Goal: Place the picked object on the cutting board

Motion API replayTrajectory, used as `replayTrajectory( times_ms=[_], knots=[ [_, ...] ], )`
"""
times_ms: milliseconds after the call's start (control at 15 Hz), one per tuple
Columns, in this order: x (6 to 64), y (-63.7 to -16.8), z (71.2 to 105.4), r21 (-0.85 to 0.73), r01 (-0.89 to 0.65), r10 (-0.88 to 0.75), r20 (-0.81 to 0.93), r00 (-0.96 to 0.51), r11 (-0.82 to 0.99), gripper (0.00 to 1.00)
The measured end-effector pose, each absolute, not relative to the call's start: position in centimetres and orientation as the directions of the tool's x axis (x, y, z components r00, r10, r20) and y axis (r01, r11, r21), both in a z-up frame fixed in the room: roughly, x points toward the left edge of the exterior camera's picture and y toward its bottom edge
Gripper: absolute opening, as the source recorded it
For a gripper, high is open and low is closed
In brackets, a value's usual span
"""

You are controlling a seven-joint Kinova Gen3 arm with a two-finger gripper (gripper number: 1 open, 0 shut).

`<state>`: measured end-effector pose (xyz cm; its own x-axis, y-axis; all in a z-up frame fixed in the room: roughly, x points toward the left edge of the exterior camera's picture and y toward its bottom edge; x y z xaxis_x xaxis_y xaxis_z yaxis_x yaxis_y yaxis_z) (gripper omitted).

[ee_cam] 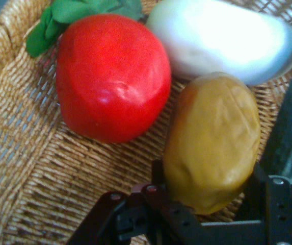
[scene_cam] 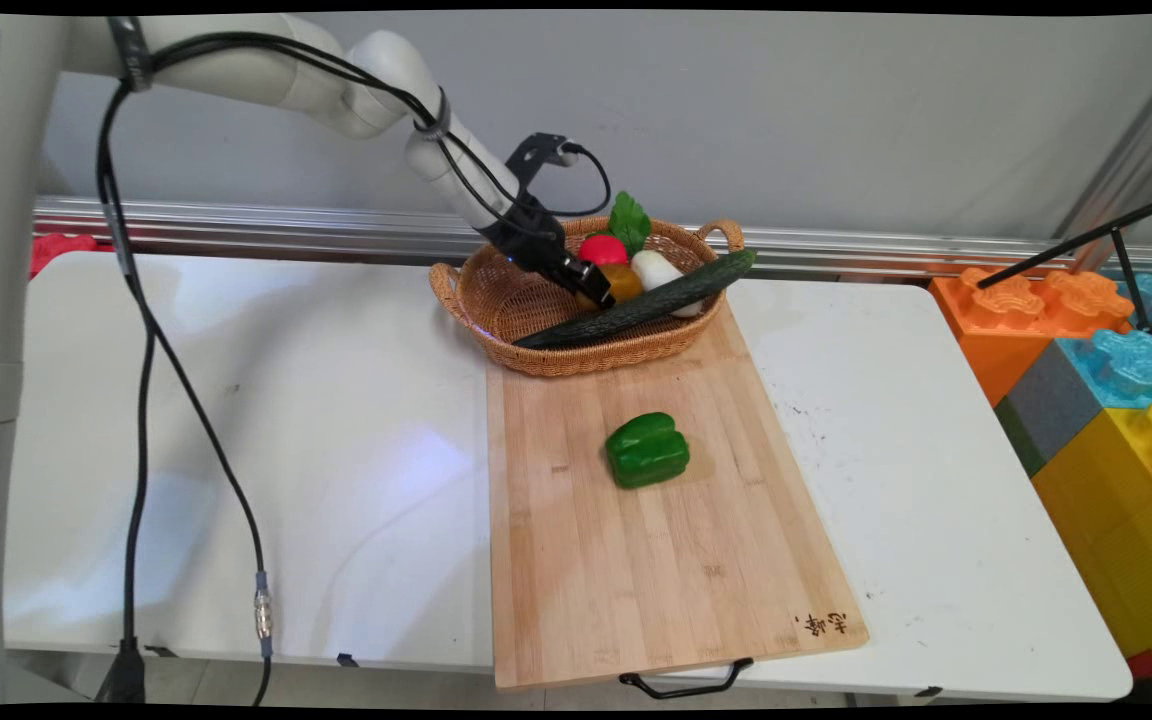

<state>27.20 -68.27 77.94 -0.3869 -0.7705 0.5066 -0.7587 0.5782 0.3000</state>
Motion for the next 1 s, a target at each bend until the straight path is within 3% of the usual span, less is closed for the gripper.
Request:
replayTrajectory(
  times_ms=[400,667,1000],
  knots=[
    [29.0,-65.6,82.9,0.300,-0.744,-0.744,0.553,-0.375,0.597,0.00],
    [30.6,-61.5,87.7,0.298,-0.715,-0.715,0.579,-0.392,0.633,0.00],
    [31.4,-55.3,90.8,0.312,-0.659,-0.689,0.572,-0.445,0.685,0.00]
  ],
)
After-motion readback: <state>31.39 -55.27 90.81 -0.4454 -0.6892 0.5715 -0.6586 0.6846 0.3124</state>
